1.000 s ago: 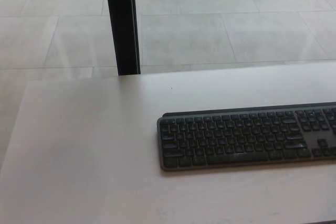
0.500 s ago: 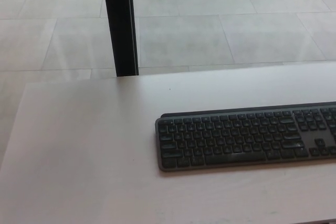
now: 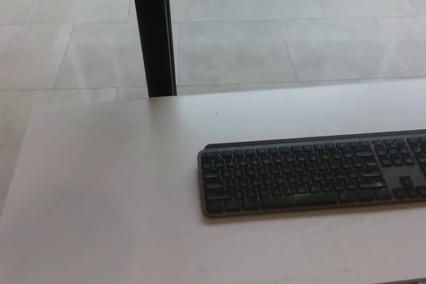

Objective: The robot uses its right fingers to click on the space key of the black keyboard placed on the center of the white desk.

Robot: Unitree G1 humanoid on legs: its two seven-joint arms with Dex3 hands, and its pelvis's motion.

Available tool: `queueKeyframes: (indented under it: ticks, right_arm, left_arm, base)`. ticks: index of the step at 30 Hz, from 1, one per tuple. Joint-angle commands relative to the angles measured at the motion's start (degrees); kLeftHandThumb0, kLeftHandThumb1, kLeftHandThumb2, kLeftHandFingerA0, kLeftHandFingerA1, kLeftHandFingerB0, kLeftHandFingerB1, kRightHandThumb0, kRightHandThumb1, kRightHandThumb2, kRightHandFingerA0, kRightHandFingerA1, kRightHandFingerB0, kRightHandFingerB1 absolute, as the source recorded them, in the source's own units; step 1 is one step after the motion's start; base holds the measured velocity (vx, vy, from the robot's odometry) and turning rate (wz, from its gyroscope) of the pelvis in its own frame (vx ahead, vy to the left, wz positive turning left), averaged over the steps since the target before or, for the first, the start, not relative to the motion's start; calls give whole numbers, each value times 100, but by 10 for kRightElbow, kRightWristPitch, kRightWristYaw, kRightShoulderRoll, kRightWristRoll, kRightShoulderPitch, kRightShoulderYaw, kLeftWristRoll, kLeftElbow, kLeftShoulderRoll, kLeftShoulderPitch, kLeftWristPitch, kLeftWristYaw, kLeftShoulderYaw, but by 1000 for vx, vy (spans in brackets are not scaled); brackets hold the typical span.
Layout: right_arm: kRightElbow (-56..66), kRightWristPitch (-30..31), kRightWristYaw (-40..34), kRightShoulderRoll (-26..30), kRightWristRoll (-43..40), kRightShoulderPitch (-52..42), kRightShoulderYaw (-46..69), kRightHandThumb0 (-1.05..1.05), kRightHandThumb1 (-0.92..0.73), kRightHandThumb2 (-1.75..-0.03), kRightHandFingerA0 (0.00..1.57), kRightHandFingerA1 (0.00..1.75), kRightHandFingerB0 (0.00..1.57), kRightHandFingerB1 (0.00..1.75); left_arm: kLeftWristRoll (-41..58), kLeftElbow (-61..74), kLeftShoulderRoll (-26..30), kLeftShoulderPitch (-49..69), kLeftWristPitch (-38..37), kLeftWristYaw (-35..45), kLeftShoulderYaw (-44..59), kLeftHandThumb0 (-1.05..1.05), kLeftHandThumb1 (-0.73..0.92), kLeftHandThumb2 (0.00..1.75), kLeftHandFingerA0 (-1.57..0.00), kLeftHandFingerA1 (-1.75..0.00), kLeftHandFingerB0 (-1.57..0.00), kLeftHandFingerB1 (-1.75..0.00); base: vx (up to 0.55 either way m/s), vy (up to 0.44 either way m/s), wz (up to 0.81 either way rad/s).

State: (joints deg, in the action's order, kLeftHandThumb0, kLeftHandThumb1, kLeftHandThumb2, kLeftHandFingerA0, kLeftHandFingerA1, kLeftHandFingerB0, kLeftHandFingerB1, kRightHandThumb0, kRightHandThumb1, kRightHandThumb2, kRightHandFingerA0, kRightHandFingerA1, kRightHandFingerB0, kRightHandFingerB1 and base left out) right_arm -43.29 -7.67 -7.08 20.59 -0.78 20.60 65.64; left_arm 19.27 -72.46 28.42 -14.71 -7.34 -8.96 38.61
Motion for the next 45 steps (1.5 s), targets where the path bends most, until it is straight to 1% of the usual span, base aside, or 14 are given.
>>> queueKeyframes:
  ticks: [1, 2, 3, 5, 6, 9, 19, 29, 32, 39, 40, 41, 42, 45]
  right_arm:
    - [-6, 83, -75, -60, -162, -20, 71, -56, -75, -62, 76, 67, 59, 89]
    - [-6, 87, -82, -65, -161, -14, 67, -55, -72, -64, 73, 66, 57, 83]
    - [-4, 92, -74, -68, -162, -15, 64, -55, -75, -64, 66, 63, 44, 75]
    - [6, 102, -62, -75, -166, -19, 58, -55, -74, -65, 66, 61, 43, 74]
    - [14, 104, -62, -81, -167, -21, 55, -55, -72, -63, 68, 62, 58, 92]
    - [41, 110, -68, -94, -166, -29, 42, -56, -72, -62, 68, 60, 64, 91]
    - [39, 146, -60, -80, -195, -58, -5, -57, -68, -59, 74, 65, 44, 66]
    - [76, 183, -39, -79, -241, -104, -64, -59, -63, -58, 71, 63, 46, 61]
    - [80, 195, -23, -71, -247, -125, -85, -59, -67, -60, 65, 57, 42, 58]
    - [86, 197, -31, -70, -271, -138, -98, -57, -65, -60, 71, 61, 51, 61]
    - [91, 193, -23, -71, -271, -142, -104, -58, -50, -93, 60, 70, 40, 65]
    - [93, 191, -19, -71, -272, -144, -109, -58, -50, -93, 60, 70, 40, 65]
    - [94, 189, -30, -72, -271, -144, -110, -58, -65, -60, 71, 66, 47, 60]
    - [78, 177, -27, -68, -277, -139, -113, -60, -65, -60, 66, 69, 47, 63]
  left_arm:
    - [-5, -3, 20, 23, 2, 10, -10, -59, 72, 61, -72, -68, -59, -56]
    - [-1, -4, 19, 21, 0, 10, -7, -59, 72, 61, -72, -68, -59, -55]
    - [3, -4, 19, 21, 0, 12, -3, -58, 71, 61, -71, -68, -59, -56]
    - [8, -5, 19, 23, 0, 12, 2, -59, 71, 61, -72, -71, -60, -57]
    - [6, -4, 19, 24, -1, 10, 0, -60, 72, 61, -72, -69, -58, -55]
    - [-4, -2, 18, 26, -6, 9, -10, -60, 74, 62, -72, -68, -60, -56]
    - [1, -4, 17, 25, -4, 13, -12, -59, 73, 62, -76, -71, -61, -57]
    - [7, -5, 17, 29, 3, 21, -15, -58, 73, 62, -70, -70, -54, -54]
    - [-4, -8, 15, 35, 2, 9, -26, -59, 72, 61, -76, -68, -59, -55]
    - [-1, -9, 10, 47, -8, 8, -25, -60, 71, 61, -78, -70, -64, -57]
    - [-1, -8, 9, 46, -7, 7, -26, -60, 71, 61, -76, -70, -64, -58]
    - [0, -8, 9, 47, -7, 7, -26, -60, 71, 61, -76, -70, -64, -58]
    - [2, -8, 8, 48, -8, 7, -23, -60, 71, 61, -78, -70, -65, -59]
    - [9, -9, 8, 46, -4, 12, -17, -60, 71, 61, -76, -67, -64, -57]
  base:
    - [0, 0, 0]
    - [0, 0, 0]
    - [0, 0, 0]
    - [0, 0, 0]
    - [0, 0, 0]
    - [0, 0, 0]
    - [0, 0, 0]
    - [0, 0, 0]
    - [0, 0, 0]
    - [0, 0, 0]
    - [0, 0, 0]
    - [0, 0, 0]
    - [0, 0, 0]
    - [0, 0, 0]
